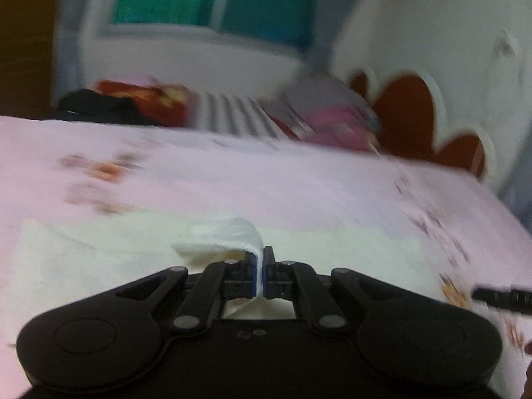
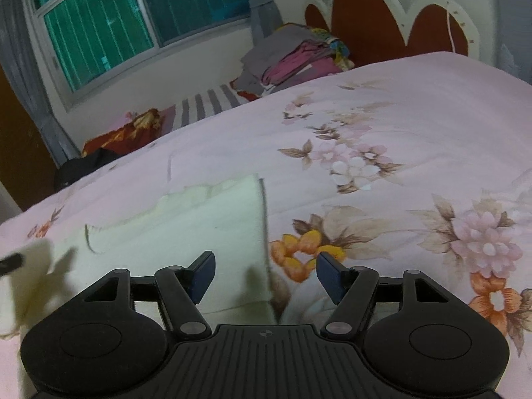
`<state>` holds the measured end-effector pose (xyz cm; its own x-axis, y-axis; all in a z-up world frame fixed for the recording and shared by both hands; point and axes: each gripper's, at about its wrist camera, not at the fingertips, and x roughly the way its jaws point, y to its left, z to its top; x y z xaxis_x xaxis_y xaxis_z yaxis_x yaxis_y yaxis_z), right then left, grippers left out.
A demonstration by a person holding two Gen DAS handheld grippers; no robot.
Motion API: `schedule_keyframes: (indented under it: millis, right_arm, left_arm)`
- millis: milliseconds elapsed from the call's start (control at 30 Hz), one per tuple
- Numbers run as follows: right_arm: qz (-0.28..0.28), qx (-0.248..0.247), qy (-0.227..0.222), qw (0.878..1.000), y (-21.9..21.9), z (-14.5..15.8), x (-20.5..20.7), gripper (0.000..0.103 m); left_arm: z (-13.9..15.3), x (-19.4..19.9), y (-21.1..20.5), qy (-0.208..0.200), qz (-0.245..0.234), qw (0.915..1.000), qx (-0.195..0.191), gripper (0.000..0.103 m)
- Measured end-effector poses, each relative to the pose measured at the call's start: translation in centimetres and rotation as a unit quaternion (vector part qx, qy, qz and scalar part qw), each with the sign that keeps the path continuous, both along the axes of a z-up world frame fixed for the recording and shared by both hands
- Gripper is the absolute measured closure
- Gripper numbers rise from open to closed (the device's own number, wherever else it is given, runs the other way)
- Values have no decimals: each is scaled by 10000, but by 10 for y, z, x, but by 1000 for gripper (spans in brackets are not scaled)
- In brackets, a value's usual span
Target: Fold small clothes
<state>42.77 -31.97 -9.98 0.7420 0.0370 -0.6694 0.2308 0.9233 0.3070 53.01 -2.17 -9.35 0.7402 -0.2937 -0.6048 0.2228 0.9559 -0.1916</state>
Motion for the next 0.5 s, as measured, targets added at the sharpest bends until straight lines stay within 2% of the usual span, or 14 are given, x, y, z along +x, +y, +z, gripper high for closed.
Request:
schedule_keyframes:
  millis: [100, 167, 233, 300, 367, 400, 433, 500]
  right_arm:
    - [-41, 80, 22, 10000, -12, -2, -3, 35]
    - [-78, 115, 68, 9999, -19, -3, -5, 35]
    - [-72, 210, 77, 9997, -26, -2, -9, 35]
    - [12, 323, 50, 9995, -29, 0, -10, 35]
    - [138, 368, -9, 9992, -27, 4, -10, 35]
    - [232, 372, -46, 9990, -24, 6, -8, 35]
    - [308, 391, -62, 9987, -20, 7, -6, 35]
    - [532, 510, -93, 9972, -9, 7, 2, 35]
  left_arm:
    - [-19, 1, -37, 267, -437, 9987, 84, 100]
    - [-35, 1, -56, 487, -740, 9961, -13, 91]
    - [-44, -1, -64, 538, -788, 9954, -95, 49]
    - [-40, -27, -62, 260, -753, 9968, -89, 29]
    - [-30, -42, -51, 28, -611, 9981, 17, 29]
    - [-27, -47, -40, -19, -514, 9987, 44, 32]
    - [-24, -54, -26, -47, -341, 9994, 47, 37]
    - [-15, -74, 13, -69, 189, 9997, 122, 40]
